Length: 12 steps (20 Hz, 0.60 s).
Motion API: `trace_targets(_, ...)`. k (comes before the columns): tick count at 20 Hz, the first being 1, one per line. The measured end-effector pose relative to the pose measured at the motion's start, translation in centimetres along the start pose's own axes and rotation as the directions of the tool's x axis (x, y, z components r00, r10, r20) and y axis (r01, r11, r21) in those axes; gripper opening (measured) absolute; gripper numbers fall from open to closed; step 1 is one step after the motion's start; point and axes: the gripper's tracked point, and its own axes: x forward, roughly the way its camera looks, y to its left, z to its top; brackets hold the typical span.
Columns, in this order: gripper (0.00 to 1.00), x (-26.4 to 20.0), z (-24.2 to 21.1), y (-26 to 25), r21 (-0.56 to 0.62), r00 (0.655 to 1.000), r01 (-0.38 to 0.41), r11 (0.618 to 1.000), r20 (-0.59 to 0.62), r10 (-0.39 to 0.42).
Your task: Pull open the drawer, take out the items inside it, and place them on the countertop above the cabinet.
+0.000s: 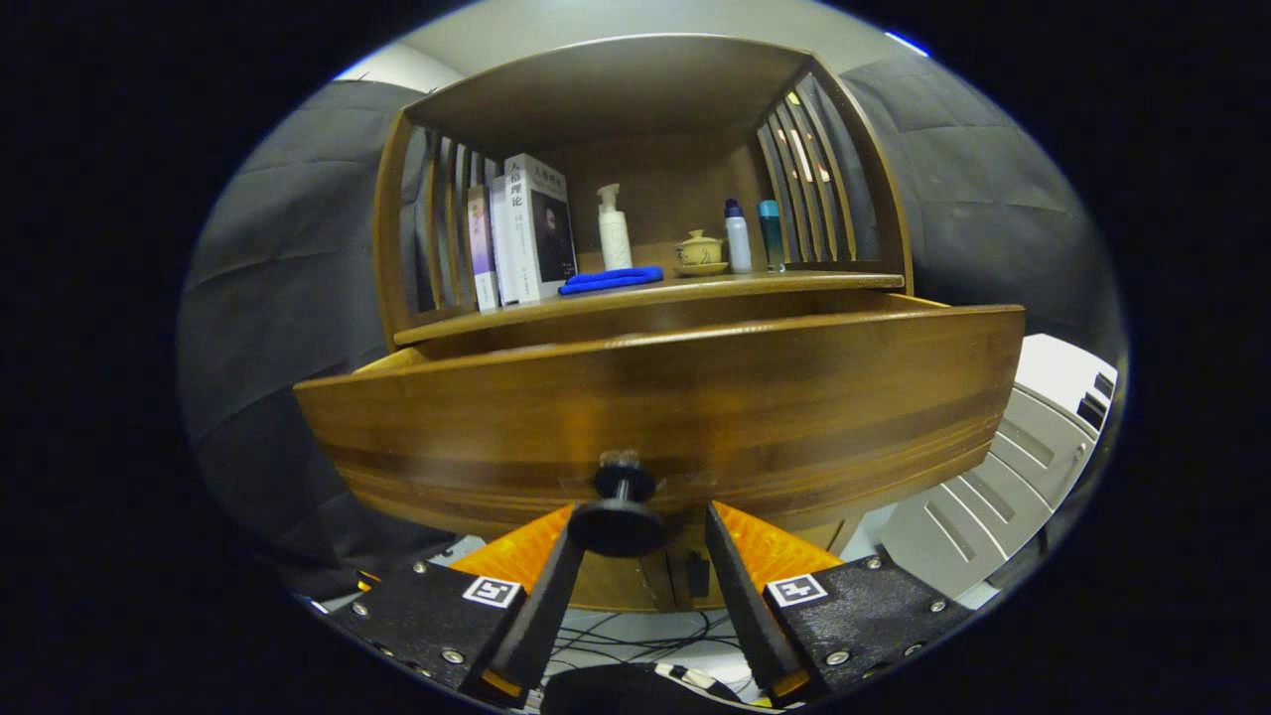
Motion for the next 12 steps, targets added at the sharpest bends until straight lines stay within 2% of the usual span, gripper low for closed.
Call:
trace_targets(1, 0.75, 0.2, -0.2, 0.7, -0.008, 1.000, -0.024, 1.000, -0.005, 0.024)
trace_targets(3, 0.50, 0.0, -0.1, 0.4, -0.069, 1.000, -0.015, 0.998, -0.009, 0.015)
trace_targets(4, 0.38, -0.2, -0.2, 0.6, -0.062, 1.000, -0.023, 0.998, -0.022, 0.022)
trace_targets(6, 0.32, -0.8, -0.6, 0.7, -0.045, 0.998, -0.037, 0.998, -0.046, 0.034)
trace_targets(12, 0.31, -5.6, -2.3, 1.7, -0.133, 0.993, -0.110, 0.985, -0.062, 0.103)
